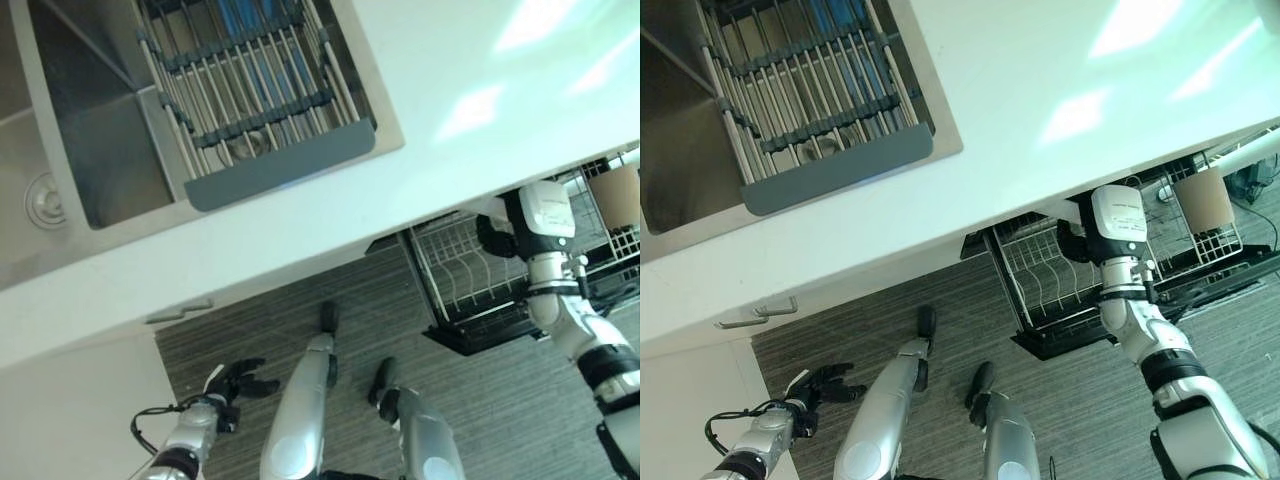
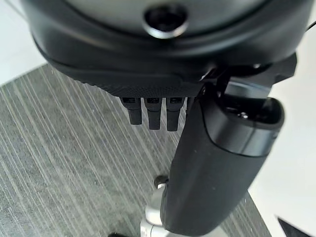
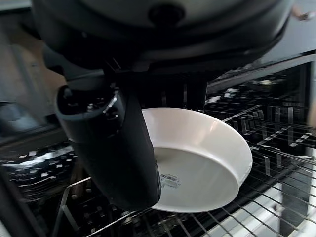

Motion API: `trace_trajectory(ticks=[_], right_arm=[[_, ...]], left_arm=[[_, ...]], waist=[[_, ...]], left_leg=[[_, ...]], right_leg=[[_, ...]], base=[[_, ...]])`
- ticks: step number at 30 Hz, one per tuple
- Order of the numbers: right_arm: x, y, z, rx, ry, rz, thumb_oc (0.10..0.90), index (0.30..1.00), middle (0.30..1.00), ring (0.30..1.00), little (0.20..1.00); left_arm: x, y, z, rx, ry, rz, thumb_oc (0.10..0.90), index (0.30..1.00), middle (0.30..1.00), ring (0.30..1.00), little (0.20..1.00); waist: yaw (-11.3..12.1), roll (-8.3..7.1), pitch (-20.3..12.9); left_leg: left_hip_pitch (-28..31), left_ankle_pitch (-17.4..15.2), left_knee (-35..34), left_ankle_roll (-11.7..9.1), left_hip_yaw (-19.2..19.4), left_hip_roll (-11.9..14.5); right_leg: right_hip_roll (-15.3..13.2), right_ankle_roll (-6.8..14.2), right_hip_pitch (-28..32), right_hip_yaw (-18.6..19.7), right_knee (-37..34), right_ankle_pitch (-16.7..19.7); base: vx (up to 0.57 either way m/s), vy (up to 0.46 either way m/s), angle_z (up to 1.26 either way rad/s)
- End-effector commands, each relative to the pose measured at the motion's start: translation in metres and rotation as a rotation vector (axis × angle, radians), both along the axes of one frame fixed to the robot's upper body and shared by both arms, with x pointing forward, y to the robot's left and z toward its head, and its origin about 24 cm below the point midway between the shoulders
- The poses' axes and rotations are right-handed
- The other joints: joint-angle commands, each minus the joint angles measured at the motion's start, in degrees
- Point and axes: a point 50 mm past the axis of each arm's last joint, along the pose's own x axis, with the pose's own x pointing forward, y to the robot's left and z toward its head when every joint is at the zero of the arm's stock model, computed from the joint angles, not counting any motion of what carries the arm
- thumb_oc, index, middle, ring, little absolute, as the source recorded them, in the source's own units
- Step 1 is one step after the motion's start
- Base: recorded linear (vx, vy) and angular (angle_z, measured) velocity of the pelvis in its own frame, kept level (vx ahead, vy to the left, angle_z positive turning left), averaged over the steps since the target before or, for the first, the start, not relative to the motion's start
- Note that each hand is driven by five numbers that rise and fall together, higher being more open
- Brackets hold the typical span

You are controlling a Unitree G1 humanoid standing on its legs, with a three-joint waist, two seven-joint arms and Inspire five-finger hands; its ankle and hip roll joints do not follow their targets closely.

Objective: Place the dishes in the dishwasher.

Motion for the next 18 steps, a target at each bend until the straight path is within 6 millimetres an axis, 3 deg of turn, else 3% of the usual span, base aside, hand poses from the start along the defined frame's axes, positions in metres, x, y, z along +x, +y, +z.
trace_trajectory(ticks=[1,5,8,13,18], right_arm=[[0.002,-0.018,0.077,0.186,-0.389,-0.117,0.400,0.300,0.300,0.300,0.300],[0.000,-0.024,0.074,0.181,-0.467,-0.249,0.400,0.300,0.300,0.300,0.300],[-0.005,-0.034,0.062,0.289,-0.509,-0.393,0.400,0.300,0.300,0.300,0.300],[-0.004,-0.019,0.031,0.218,-0.476,-0.467,0.400,0.300,0.300,0.300,0.300],[0.001,-0.006,0.024,0.079,-0.424,-0.432,0.400,0.300,0.300,0.300,0.300]], left_arm=[[-0.027,0.003,-0.015,-0.012,0.081,0.053,0.800,0.900,0.900,0.900,0.900],[-0.025,-0.004,-0.017,-0.031,0.085,0.064,0.800,0.900,0.900,0.900,0.900],[-0.026,-0.012,-0.021,-0.047,0.090,0.066,0.800,0.900,0.900,0.900,0.900],[-0.018,-0.032,-0.023,-0.093,0.057,0.060,0.800,0.900,0.900,0.900,0.900],[-0.018,-0.037,-0.024,-0.091,0.053,0.054,0.800,0.900,0.900,0.900,0.900]], waist=[[-1.1,2.61,-1.4],[-1.5,3.44,-1.4],[-2.0,4.01,-1.4],[-2.6,5.56,-1.4],[-2.7,6.25,-1.4]], left_leg=[[2.3,-13.7,3.6,-3.2,-5.5,0.5],[1.0,-13.4,3.6,-3.2,-5.2,0.8],[0.7,-13.3,3.6,-3.4,-4.6,1.1],[0.6,-13.4,3.6,-3.5,-3.2,1.3],[0.3,-13.4,3.6,-3.6,-2.6,1.4]], right_leg=[[0.6,-0.7,-3.7,1.2,-3.1,2.5],[0.6,-0.9,-5.3,1.0,-3.1,3.0],[0.7,-1.0,-5.9,1.2,-3.1,3.1],[0.3,-1.2,-6.5,0.8,-3.1,3.3],[-0.1,-1.1,-6.9,0.4,-3.1,3.6]], base=[[-0.01,0.054,0.00],[-0.02,0.054,0.00],[-0.02,0.074,-0.04],[-0.01,0.057,-0.03],[0.00,0.014,0.01]])
